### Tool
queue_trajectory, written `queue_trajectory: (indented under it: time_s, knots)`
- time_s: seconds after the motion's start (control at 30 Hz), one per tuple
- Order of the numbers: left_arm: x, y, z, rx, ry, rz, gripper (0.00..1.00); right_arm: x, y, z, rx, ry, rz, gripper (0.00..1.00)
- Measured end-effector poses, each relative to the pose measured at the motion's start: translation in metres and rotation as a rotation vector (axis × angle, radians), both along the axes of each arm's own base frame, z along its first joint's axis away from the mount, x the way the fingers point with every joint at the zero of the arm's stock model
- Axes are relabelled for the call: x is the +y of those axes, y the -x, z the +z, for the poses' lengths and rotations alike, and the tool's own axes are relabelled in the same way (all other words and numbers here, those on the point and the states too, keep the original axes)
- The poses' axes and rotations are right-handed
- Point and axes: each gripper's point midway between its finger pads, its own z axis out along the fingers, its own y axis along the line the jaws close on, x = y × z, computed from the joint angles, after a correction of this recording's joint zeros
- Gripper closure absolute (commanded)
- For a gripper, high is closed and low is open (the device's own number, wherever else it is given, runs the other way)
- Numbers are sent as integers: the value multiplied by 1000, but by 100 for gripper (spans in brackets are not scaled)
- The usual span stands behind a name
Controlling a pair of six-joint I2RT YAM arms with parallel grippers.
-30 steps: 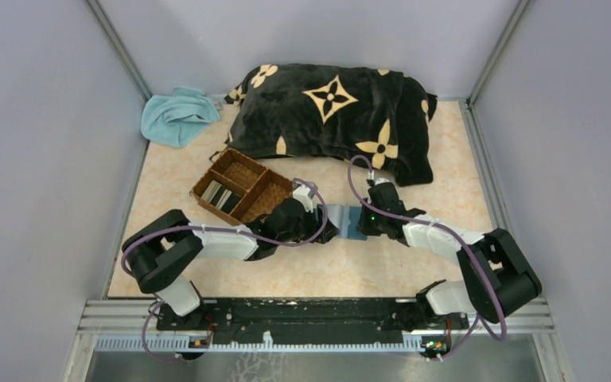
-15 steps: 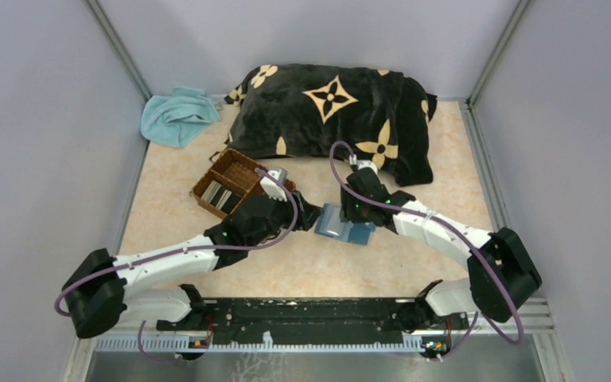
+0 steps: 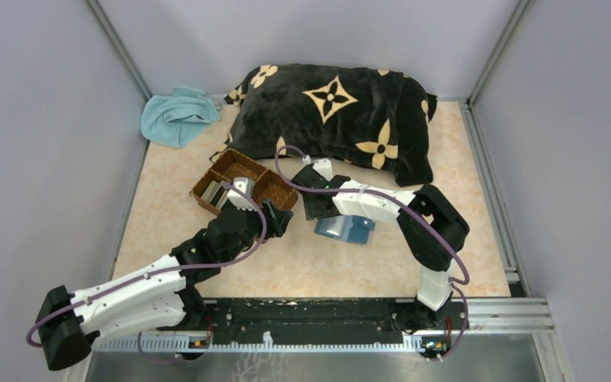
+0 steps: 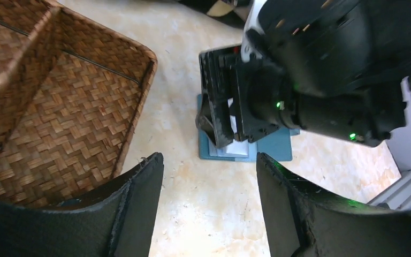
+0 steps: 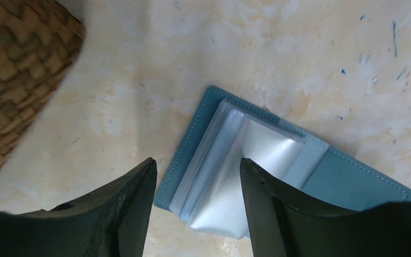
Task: Take the credit cards out of the card holder
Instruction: Remove the credit card from the card holder.
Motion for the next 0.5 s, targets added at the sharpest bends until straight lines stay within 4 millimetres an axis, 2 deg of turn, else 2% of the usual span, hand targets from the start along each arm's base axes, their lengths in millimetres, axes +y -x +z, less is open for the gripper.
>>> queue_trajectory:
  time_s: [0.17, 0.27, 0.5]
  knots:
    - [15, 1, 6, -23, -3, 35, 29, -7, 9, -14, 39, 45, -26, 49]
    - [22, 4, -1, -18, -18, 47, 29, -8, 9, -14, 37, 45, -44, 53]
    - [28, 7, -17, 8, -43, 52, 29, -18, 14, -23, 39, 71, -63, 56]
